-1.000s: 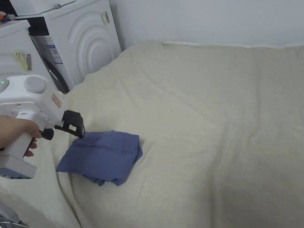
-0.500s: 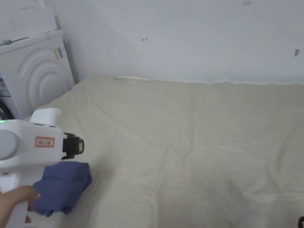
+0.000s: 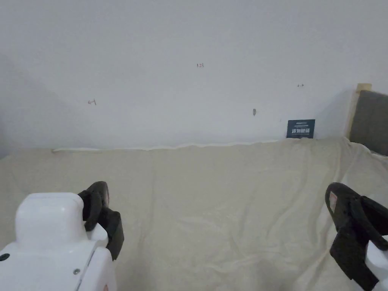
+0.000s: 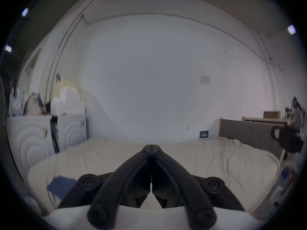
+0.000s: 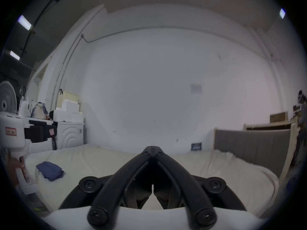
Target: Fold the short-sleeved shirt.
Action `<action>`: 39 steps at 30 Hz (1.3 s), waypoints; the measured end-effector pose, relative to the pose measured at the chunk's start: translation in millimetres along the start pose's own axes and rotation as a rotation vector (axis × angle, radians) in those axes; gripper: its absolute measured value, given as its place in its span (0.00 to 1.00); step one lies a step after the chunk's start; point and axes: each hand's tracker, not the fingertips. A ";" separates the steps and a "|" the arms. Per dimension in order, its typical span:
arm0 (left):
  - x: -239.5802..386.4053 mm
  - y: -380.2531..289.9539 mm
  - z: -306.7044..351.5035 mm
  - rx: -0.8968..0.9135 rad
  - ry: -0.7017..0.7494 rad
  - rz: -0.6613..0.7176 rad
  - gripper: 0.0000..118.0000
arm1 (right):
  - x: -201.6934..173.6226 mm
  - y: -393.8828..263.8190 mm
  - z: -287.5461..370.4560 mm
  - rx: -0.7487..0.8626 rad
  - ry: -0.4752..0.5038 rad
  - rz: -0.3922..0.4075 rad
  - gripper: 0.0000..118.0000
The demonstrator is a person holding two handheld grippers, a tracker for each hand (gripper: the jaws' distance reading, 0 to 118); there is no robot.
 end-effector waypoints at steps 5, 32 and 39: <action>25.2 -16.2 12.9 -0.021 0.015 -0.042 0.00 | 4.4 -18.3 11.7 -0.107 -0.127 -0.010 0.00; -2.0 8.0 31.9 0.024 0.041 0.185 1.00 | -7.4 -16.4 21.5 -0.103 -0.074 0.006 0.73; 5.1 9.5 31.2 -0.012 0.010 0.106 1.00 | -5.0 -19.4 17.6 -0.147 -0.121 -0.006 0.86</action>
